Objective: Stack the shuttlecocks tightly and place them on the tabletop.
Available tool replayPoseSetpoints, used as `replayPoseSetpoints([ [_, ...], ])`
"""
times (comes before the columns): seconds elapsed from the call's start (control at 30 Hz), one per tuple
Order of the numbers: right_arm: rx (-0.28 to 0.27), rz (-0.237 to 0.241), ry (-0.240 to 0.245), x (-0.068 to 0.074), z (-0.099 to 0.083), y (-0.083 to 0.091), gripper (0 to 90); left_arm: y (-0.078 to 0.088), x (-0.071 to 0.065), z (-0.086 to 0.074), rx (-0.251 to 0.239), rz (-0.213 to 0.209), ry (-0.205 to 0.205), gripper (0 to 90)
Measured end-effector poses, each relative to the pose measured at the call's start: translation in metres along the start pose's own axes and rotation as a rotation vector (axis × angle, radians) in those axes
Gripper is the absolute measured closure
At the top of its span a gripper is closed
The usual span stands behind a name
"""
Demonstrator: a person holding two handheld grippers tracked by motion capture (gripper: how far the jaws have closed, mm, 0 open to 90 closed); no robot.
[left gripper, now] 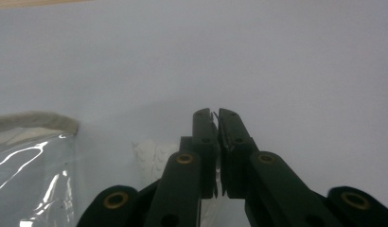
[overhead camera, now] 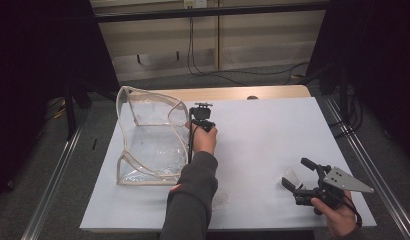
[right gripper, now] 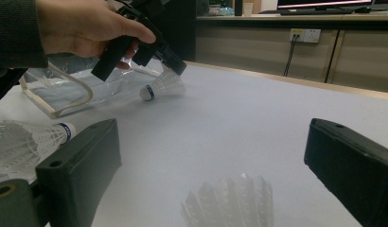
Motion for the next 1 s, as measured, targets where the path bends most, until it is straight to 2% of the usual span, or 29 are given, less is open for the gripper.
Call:
replayPoseSetpoints([
  [0.4,-0.001,0.000,0.004,0.000,0.000,0.000,3.9,0.006,-0.016,-0.002,0.004,-0.130,-0.065,87.2],
  [0.53,-0.001,0.001,0.004,0.000,0.000,0.000,3.9,0.006,-0.022,-0.006,0.015,-0.157,-0.093,86.7],
  [0.7,0.000,0.000,0.003,0.001,0.000,0.000,3.9,0.006,-0.029,-0.011,0.022,-0.204,-0.098,83.3],
  [1.0,0.003,0.001,0.004,0.001,0.000,0.000,3.9,0.012,-0.044,-0.014,0.022,-0.264,-0.139,76.4],
])
Point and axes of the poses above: each handheld gripper's, and its own axes: y roughly backward along the jaws, z roughly out of its top, x roughly to its left, the point moved 4 cm from there along -y, roughly forward along the jaws, and after that the axes turned 9 degrees about y, right-handed, at the moved point
